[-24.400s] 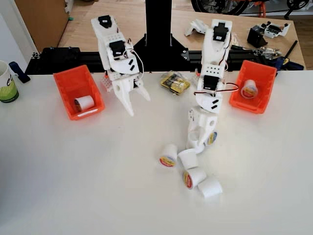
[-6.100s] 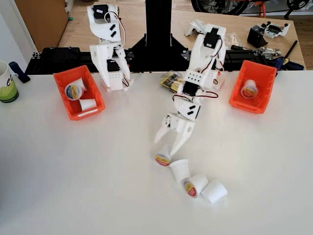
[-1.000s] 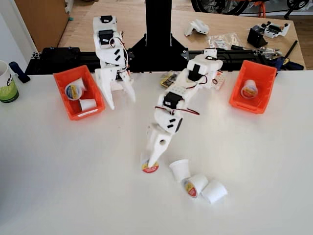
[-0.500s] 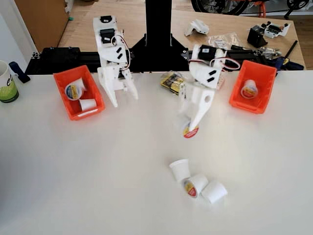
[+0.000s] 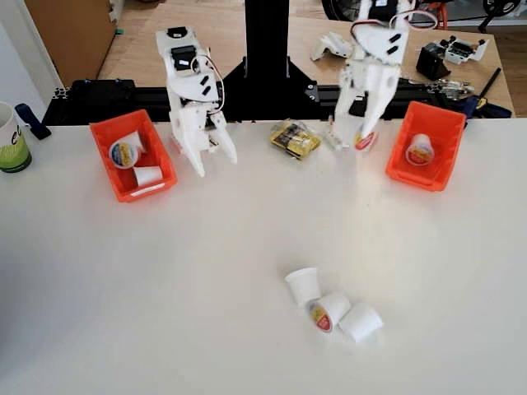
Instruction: Sort the coffee pods, blue into left, red into right
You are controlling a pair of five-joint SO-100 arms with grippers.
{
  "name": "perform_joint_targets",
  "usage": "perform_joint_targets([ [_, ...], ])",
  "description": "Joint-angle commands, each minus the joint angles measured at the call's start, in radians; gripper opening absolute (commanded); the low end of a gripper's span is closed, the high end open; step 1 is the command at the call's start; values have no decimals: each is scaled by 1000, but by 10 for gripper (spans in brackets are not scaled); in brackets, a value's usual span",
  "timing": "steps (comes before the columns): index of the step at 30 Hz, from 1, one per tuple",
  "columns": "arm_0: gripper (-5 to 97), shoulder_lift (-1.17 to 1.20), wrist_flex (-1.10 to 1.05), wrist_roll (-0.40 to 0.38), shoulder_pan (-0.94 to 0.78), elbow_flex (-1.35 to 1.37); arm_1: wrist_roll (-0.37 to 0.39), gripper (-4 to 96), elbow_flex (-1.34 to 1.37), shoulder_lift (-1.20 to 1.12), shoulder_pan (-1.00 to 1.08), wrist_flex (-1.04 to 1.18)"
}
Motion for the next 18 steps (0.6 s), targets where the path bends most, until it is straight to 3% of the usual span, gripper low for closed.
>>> perform_joint_targets([
  [1,319,5,-46,-9,-31,18,37,144,48,121,-153,-8],
  [4,321,12,-92,9,-72,51,-31,107,40,129,-268,-60],
  [8,321,3,-163,9,-143,69,44,126,80,175,-494,-67],
  [18,320,-150,-462,-43,-293,137,560,161,600,365,-1166,-436],
])
